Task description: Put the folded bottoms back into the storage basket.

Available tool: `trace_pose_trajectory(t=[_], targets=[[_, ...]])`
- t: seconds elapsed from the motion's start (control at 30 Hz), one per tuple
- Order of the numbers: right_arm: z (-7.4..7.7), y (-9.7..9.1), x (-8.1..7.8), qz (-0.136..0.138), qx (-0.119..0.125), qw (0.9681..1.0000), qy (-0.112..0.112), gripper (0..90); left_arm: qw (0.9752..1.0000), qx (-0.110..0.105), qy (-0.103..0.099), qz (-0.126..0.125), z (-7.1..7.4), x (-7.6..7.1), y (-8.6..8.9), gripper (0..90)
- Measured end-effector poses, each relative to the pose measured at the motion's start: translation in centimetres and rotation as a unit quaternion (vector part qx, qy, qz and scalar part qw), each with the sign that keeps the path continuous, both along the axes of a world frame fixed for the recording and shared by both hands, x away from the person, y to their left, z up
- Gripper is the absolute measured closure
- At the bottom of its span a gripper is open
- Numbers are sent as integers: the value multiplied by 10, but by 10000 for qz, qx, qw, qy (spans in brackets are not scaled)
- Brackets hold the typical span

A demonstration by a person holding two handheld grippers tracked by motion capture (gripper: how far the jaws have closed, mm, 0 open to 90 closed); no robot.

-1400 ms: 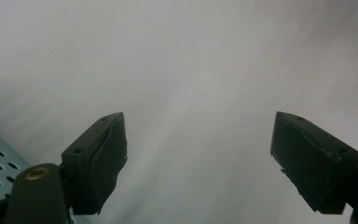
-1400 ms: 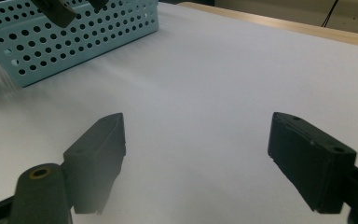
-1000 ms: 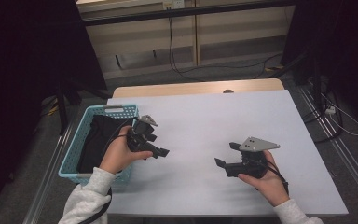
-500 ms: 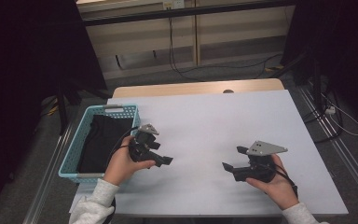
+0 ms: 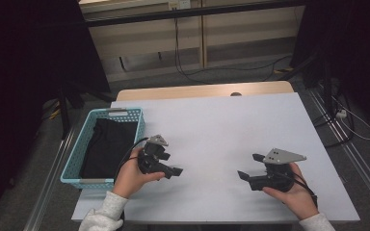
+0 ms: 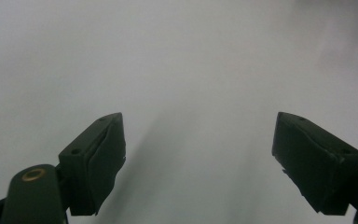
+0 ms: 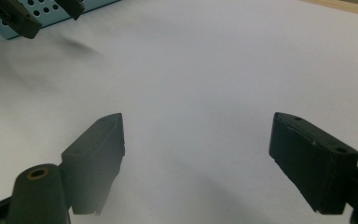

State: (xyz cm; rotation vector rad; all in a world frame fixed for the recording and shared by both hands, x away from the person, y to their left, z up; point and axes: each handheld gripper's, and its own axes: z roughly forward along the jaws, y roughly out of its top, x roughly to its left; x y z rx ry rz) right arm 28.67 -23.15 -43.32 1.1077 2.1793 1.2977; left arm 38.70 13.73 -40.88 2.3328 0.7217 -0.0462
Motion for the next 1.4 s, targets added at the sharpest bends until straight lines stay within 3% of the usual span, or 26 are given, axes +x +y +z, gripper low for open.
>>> trace_pose_trajectory(t=[1.4], targets=[[-5, -25, -16, -5, -138, 9998, 128, 175, 9996, -210, -43, 175, -19, -15, 18, 133]])
